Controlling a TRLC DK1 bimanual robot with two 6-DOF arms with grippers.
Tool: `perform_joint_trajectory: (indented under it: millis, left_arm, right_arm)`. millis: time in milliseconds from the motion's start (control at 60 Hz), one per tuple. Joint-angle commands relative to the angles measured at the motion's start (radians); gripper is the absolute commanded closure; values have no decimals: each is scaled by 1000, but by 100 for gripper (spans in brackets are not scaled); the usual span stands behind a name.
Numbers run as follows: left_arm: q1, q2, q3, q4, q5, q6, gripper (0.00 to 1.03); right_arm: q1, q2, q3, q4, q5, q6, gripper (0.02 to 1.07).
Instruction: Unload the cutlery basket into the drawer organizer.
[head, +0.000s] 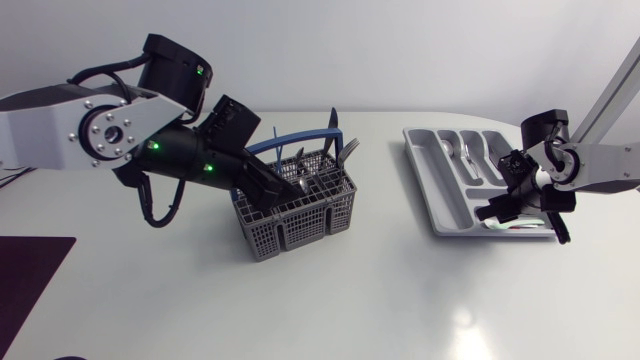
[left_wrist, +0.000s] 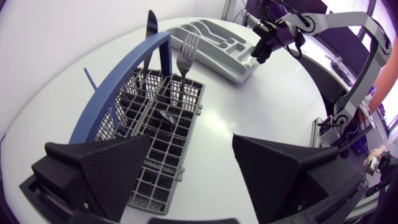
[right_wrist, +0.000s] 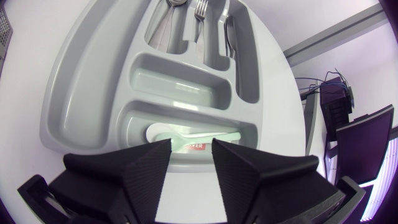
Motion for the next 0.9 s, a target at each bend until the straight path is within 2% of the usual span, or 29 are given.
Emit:
perform_joint_trajectory:
  millis: [0, 50, 100, 417, 667, 700, 883]
  left_arm:
    - [-7, 25, 43, 7, 8, -35, 7]
    - [-9, 31, 48, 7, 8, -39, 7]
    - [-9, 32, 51, 10, 8, -48, 7]
    - [-27, 57, 54, 60, 8, -122, 8]
    - [-46, 81, 74, 41, 6, -223, 27]
    - [-50, 83, 78, 38, 1, -242, 27]
    - [-99, 120, 114, 6, -86, -329, 39]
  right_arm:
    - [8, 14, 3, 7, 14, 27, 25]
    - [11, 9, 7, 5, 14, 37, 13]
    - [14, -1, 10, 2, 14, 45, 7]
    - [77, -156, 15, -102, -43, 143, 7]
    - [143, -281, -19, -174, -97, 237, 7]
    - [152, -299, -26, -179, -101, 244, 7]
    - [184, -344, -51, -190, -115, 280, 7]
